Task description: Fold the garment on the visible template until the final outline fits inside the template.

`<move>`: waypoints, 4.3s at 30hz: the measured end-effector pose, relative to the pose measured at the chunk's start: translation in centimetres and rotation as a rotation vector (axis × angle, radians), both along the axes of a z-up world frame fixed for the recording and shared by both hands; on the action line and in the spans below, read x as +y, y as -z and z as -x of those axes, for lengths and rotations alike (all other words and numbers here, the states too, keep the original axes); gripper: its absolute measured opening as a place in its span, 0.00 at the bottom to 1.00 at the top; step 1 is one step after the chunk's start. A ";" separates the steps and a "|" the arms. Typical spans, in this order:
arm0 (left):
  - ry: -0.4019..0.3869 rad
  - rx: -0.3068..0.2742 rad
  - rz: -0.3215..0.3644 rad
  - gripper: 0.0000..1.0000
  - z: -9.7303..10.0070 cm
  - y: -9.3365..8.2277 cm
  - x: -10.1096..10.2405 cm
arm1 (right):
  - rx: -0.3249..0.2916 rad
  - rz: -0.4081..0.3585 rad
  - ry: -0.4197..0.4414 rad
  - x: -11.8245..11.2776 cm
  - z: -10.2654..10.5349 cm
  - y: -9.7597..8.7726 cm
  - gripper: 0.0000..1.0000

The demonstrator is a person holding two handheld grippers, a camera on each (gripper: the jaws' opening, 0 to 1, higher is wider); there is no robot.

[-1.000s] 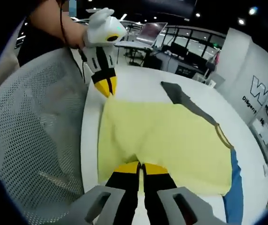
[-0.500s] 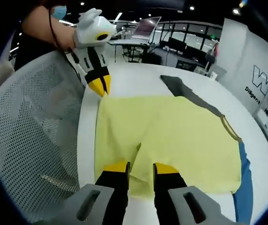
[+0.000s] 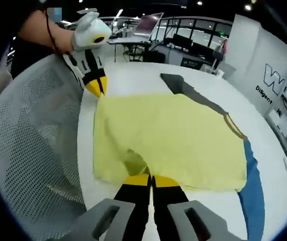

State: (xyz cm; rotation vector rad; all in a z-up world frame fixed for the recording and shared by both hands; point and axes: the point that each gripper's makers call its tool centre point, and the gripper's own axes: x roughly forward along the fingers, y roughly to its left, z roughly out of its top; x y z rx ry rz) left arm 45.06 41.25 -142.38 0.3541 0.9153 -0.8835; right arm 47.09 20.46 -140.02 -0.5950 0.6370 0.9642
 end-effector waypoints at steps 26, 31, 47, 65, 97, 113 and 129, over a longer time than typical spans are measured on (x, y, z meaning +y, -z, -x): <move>0.175 0.090 -0.078 0.02 2.7 1.3 -0.3 | 0.138 0.192 0.061 -11.4 7.5 4.8 0.00; 0.157 0.092 -0.089 0.02 2.6 1.6 0.2 | 0.184 0.164 0.066 -11.1 7.6 4.6 0.00; 0.146 0.119 -0.104 0.03 2.9 2.1 0.6 | 0.149 0.048 0.361 -20.3 0.2 0.7 0.08; 0.085 0.107 -0.094 0.03 2.7 1.9 0.6 | 0.082 -0.023 0.961 -35.1 -14.9 2.9 0.08; -0.014 0.064 0.000 0.02 0.9 -1.1 0.2 | 0.038 -0.042 0.931 -36.2 -16.8 2.0 0.07; -0.171 -0.072 0.085 0.10 -8.5 -3.9 4.2 | -0.006 -0.219 0.659 -19.1 -13.2 -1.9 0.24; -0.574 -0.131 0.139 0.26 -25.1 -1.7 13.7 | 0.037 -0.296 0.540 -10.7 -7.9 -1.5 0.30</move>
